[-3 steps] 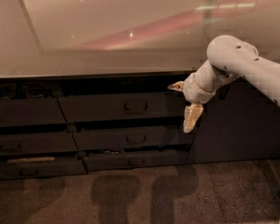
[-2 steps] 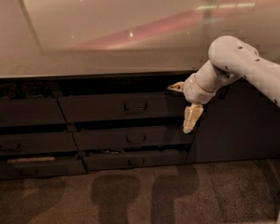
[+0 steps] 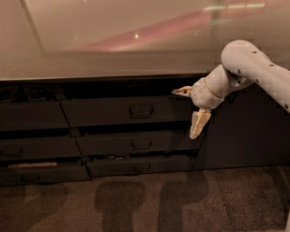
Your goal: Open top drawer
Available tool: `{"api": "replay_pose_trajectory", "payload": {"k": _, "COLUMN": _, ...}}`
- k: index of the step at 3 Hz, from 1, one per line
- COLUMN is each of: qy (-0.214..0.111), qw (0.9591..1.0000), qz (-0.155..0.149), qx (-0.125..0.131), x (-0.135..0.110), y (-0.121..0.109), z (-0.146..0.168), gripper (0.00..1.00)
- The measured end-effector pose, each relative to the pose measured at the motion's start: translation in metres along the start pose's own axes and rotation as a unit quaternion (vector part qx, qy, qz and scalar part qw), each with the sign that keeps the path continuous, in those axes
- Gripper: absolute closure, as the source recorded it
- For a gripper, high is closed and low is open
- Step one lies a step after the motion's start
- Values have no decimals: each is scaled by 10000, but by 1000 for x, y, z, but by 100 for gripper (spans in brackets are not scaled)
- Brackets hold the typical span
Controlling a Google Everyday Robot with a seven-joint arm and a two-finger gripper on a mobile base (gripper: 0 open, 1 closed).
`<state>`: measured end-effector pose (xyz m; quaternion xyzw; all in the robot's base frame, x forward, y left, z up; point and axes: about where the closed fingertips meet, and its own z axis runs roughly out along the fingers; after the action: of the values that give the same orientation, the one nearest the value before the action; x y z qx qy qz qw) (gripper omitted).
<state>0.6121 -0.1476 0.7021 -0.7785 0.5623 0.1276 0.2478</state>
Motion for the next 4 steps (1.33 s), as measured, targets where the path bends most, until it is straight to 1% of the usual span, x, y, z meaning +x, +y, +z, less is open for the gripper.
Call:
{"api": "replay_pose_trajectory", "payload": {"k": 2, "qy": 92, "qw": 9999, "qz": 96, "qx": 28, "x": 2, "y": 0, "z": 2, "gripper": 0}}
{"api": "replay_pose_trajectory", "payload": {"k": 3, "qy": 593, "qw": 9980, "qz": 195, "qx": 78, "x": 3, "y": 0, "z": 7, "gripper": 0}}
{"api": "replay_pose_trajectory", "payload": {"k": 4, "qy": 1435, "qw": 9888, "qz": 363, "qx": 164, "x": 5, "y": 0, "z": 10, "gripper": 0}}
